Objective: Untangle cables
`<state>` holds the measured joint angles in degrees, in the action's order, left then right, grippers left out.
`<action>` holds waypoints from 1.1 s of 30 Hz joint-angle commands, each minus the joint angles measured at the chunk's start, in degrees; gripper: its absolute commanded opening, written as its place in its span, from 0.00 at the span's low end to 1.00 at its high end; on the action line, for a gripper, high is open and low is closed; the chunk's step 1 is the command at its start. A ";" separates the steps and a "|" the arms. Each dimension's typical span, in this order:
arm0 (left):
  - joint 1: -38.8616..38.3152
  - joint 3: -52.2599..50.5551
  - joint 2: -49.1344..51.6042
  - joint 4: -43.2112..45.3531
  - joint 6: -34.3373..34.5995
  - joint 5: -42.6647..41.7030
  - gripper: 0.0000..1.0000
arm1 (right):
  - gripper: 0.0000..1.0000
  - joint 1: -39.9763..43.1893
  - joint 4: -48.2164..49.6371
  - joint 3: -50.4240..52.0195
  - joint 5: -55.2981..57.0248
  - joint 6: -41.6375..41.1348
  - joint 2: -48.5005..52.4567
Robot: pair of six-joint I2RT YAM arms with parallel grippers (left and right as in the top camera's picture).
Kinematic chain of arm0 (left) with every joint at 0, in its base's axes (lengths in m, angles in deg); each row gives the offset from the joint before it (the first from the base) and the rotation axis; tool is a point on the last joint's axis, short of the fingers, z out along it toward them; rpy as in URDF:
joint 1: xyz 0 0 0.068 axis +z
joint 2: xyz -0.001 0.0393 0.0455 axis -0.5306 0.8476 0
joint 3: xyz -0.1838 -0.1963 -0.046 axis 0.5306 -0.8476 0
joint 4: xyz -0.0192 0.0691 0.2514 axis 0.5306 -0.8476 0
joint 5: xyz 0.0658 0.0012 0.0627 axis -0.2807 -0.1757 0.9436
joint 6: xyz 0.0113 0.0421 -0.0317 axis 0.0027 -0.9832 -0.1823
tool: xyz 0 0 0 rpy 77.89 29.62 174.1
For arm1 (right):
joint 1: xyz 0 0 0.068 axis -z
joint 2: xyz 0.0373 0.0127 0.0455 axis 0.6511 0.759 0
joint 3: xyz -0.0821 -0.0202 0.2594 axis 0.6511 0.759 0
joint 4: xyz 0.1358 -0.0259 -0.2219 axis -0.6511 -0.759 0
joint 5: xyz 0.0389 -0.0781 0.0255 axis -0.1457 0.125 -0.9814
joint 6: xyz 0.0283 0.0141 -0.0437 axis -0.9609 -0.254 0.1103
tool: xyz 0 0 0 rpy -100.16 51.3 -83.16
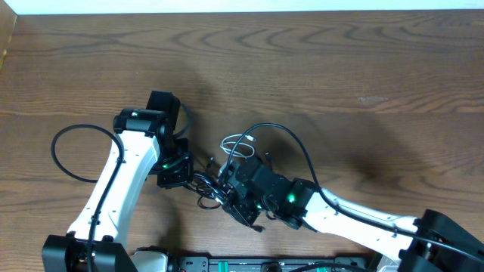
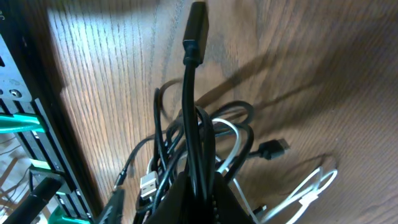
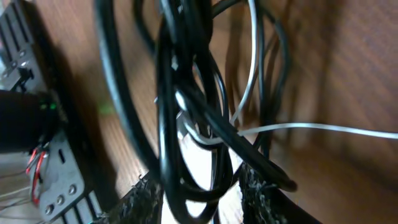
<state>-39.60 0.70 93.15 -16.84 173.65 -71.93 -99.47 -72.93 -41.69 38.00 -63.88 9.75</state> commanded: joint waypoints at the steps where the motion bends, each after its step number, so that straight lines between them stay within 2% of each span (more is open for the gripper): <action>1: 0.24 -0.17 0.07 -0.70 0.68 -0.50 0.07 | 0.38 -0.17 1.20 -0.20 2.89 -0.61 0.74; 5: 0.24 -0.17 0.07 -0.70 0.68 -0.52 0.07 | 0.41 -0.20 2.16 -0.20 3.34 -0.61 1.14; 10: 0.24 -0.17 0.07 -0.70 0.68 -0.50 0.07 | 0.37 -0.17 3.56 -0.20 3.52 -0.61 2.60; 12: 0.24 -0.17 0.07 -0.70 0.68 -0.50 0.07 | 0.28 -0.17 3.39 -0.20 3.26 -0.61 2.78; 15: 0.24 -0.17 0.07 -0.66 0.70 -0.48 0.08 | 0.06 -0.17 2.93 -0.20 2.10 -0.61 2.71; 17: 0.24 -0.17 0.07 -0.44 0.72 -0.24 0.07 | 0.02 -0.17 2.54 -0.20 -1.16 -0.61 2.56; 21: 0.24 -0.17 0.07 -0.26 0.72 0.87 0.07 | 0.01 0.33 0.17 -0.20 -8.00 0.04 0.92; 29: 0.26 -0.17 0.07 -0.26 0.72 2.12 0.07 | 0.01 0.42 -6.32 -0.20 -21.40 7.89 -6.25; 33: 0.26 -0.17 0.07 -0.26 0.72 2.95 0.07 | 0.01 0.42 -11.45 -0.20 -22.67 10.69 -12.61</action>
<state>-39.60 0.70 93.17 -17.15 173.85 -71.82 -99.06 -81.98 -41.76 21.12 -57.17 1.79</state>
